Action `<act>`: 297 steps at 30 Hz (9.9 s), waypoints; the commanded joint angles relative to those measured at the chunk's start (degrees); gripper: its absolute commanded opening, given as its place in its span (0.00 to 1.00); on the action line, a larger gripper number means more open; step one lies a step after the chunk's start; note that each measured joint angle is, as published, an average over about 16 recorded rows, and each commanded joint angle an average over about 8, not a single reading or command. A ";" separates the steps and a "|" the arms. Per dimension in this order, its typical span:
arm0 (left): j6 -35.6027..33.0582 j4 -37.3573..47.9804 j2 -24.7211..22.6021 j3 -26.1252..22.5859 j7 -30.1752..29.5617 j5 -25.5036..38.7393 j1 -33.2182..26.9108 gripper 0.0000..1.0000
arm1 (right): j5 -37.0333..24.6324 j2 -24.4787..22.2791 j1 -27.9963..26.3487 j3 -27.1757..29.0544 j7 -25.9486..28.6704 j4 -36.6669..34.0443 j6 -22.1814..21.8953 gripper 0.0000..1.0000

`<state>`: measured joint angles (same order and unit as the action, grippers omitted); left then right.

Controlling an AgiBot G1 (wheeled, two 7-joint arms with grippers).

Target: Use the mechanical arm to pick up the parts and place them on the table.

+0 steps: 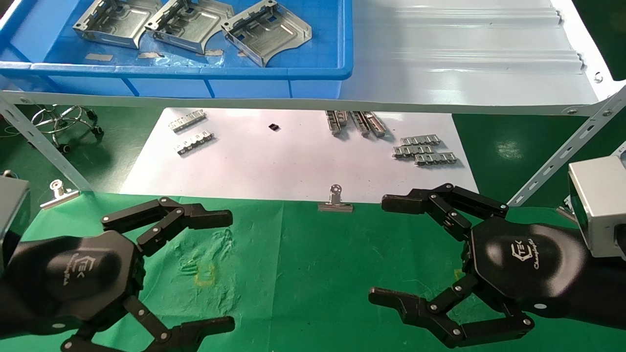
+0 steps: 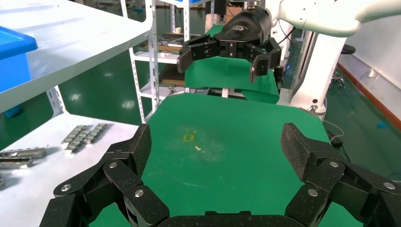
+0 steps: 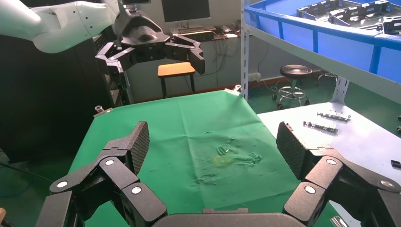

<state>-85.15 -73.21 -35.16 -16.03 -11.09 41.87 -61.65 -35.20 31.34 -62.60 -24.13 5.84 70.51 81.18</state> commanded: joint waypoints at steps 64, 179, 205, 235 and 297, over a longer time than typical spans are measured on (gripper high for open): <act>41.93 71.02 -33.24 -15.66 11.77 37.31 -56.34 0.00 | 0.00 0.00 0.00 0.00 0.00 0.00 0.00 0.00; 3.73 51.45 -11.83 -36.84 61.78 16.60 -27.54 0.01 | 0.00 0.00 0.00 0.00 0.00 0.00 0.00 0.00; -0.94 60.29 -14.83 -36.45 66.96 15.99 -29.88 1.00 | 0.00 0.00 0.00 0.00 0.00 0.00 0.00 0.00; -3.78 36.72 -8.34 -22.69 37.42 9.56 -18.92 1.00 | 0.00 0.00 0.00 0.00 0.00 0.00 0.00 1.00; -0.46 -0.75 0.24 0.25 0.18 -0.18 0.31 1.00 | 0.01 -0.01 0.01 0.00 0.00 -0.02 -0.02 1.00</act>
<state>-85.61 -74.08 -34.89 -15.70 -10.97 41.64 -61.27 -35.19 31.33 -62.59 -24.13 5.83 70.49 81.16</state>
